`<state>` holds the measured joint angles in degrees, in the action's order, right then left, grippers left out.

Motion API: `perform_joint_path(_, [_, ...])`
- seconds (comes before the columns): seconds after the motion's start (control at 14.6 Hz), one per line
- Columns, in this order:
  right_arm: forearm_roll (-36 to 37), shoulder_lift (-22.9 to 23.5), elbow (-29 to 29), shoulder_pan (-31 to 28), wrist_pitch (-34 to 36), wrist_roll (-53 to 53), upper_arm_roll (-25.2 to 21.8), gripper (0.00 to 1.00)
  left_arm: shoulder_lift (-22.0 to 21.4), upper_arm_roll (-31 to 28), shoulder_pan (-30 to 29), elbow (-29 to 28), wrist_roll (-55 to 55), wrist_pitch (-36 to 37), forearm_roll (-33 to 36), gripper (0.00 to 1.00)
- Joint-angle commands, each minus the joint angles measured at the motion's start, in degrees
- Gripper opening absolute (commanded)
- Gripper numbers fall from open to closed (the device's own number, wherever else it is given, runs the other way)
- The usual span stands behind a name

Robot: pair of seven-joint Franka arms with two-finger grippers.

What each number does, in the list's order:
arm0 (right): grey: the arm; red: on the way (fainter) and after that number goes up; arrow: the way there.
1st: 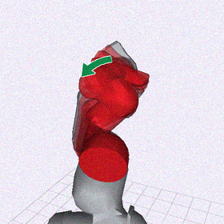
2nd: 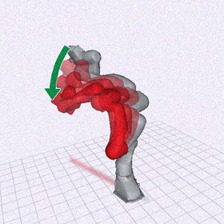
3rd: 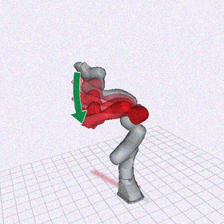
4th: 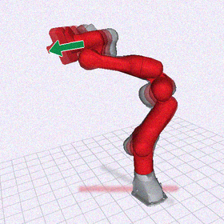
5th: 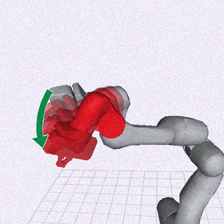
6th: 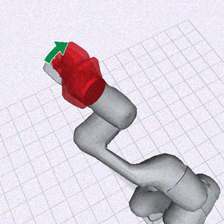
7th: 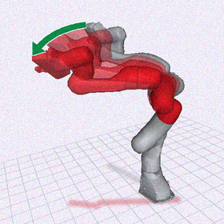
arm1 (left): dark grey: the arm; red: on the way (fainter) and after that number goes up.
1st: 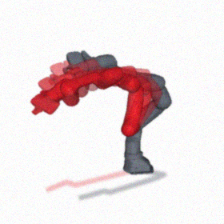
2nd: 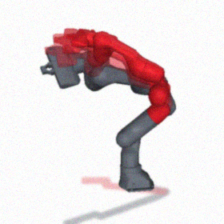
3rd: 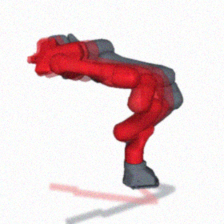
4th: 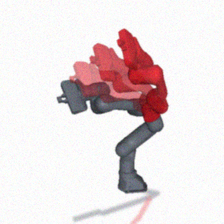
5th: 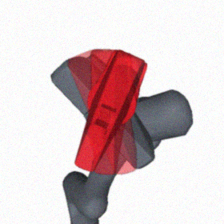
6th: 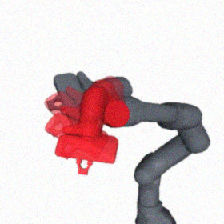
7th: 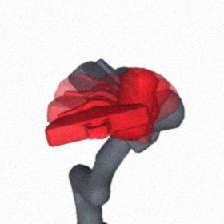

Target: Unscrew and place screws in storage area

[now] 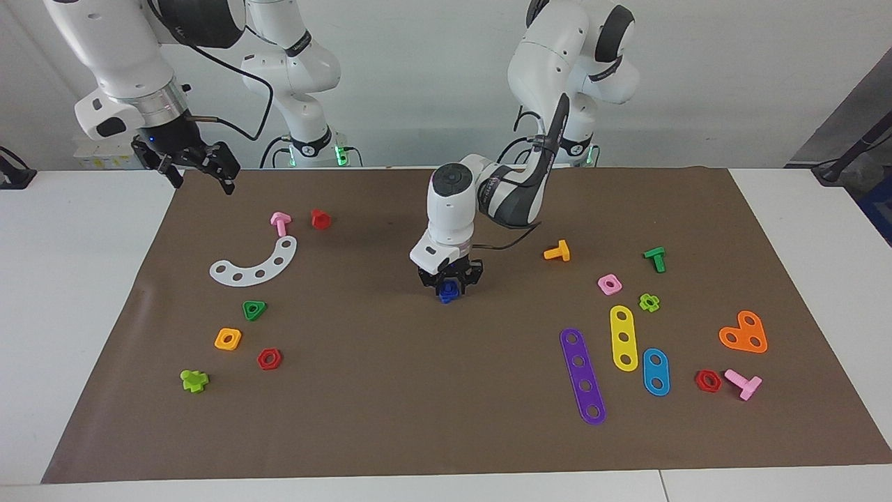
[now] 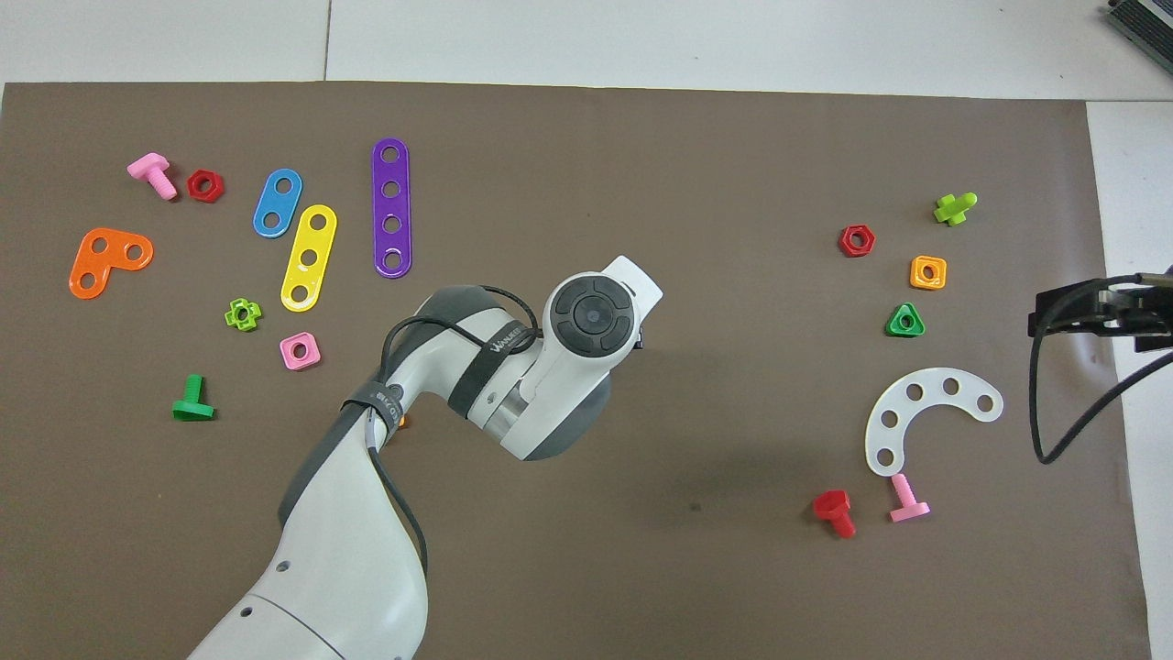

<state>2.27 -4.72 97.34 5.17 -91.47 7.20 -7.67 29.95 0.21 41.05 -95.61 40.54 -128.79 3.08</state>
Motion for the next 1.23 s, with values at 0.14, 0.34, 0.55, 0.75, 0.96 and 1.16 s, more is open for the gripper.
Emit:
perform_joint_path(0.14, [-1.39,-1.26,1.54,-0.33,-0.73,-0.35,-0.24,1.0,-0.42,-0.82,0.88,0.33,0.59,1.44,-0.44,0.52])
perform_joint_path(0.34, [-1.39,-1.26,1.45,-0.33,-0.73,-0.35,-0.24,1.0,-0.42,-0.82,0.79,0.33,0.59,1.44,-0.44,0.44])
perform_joint_path(0.55, [-1.39,-1.26,1.45,-0.33,-0.73,-0.35,-0.24,1.0,-0.42,-0.82,0.79,0.42,0.59,1.53,-0.44,0.41])
perform_joint_path(0.75, [-1.39,-1.26,1.45,-0.33,-0.73,-0.35,-0.24,1.0,-0.42,-0.82,0.88,0.86,0.59,2.49,-0.53,0.4])
perform_joint_path(0.96, [-1.39,-1.17,1.1,-0.25,-0.64,-0.35,-0.24,1.0,-0.33,-0.82,0.88,2.26,0.59,4.43,-1.5,0.4])
perform_joint_path(1.16, [-1.3,-1.17,0.92,-0.24,-0.55,-0.08,-0.33,1.0,-0.33,-0.82,0.7,4.19,0.5,7.76,-1.59,0.4])
